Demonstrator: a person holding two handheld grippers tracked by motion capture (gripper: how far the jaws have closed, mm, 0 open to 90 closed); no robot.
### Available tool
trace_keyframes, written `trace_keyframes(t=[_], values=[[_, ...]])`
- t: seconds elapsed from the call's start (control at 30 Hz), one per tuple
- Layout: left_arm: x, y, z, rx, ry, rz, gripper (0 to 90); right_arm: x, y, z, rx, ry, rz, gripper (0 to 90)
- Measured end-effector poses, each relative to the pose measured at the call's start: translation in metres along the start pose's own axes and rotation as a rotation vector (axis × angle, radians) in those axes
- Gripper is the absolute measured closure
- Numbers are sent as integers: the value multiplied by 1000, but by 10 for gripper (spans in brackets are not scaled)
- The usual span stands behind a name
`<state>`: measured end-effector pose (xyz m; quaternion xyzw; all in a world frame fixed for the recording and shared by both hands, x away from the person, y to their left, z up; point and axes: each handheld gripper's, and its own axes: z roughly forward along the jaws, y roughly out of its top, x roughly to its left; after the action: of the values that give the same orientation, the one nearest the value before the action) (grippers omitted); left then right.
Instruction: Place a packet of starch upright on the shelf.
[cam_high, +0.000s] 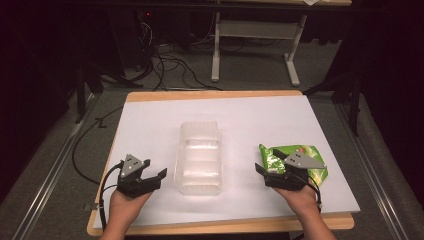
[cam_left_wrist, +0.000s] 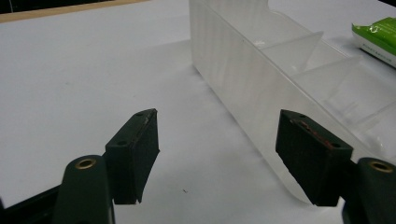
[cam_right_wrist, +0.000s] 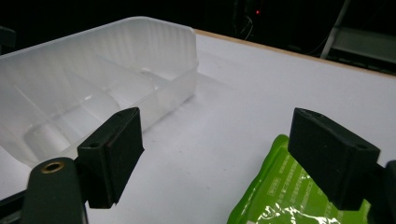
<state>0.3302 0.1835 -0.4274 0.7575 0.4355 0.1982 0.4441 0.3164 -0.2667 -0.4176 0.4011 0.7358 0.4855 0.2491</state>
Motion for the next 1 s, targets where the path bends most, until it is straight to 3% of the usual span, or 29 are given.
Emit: trace_keyframes(t=[0.23,0.43,0.73,1.0], values=[[1,-1,0,0,6,0,307,-13,-2,-5,-10,-34,20,188],[1,-1,0,5,7,2,312,-31,-5,-11,9,-95,34,193],[2,-2,0,5,4,-4,321,-69,-16,-34,38,-198,114,244],[2,-3,1,12,5,0,336,-91,-32,-52,85,-280,173,264]])
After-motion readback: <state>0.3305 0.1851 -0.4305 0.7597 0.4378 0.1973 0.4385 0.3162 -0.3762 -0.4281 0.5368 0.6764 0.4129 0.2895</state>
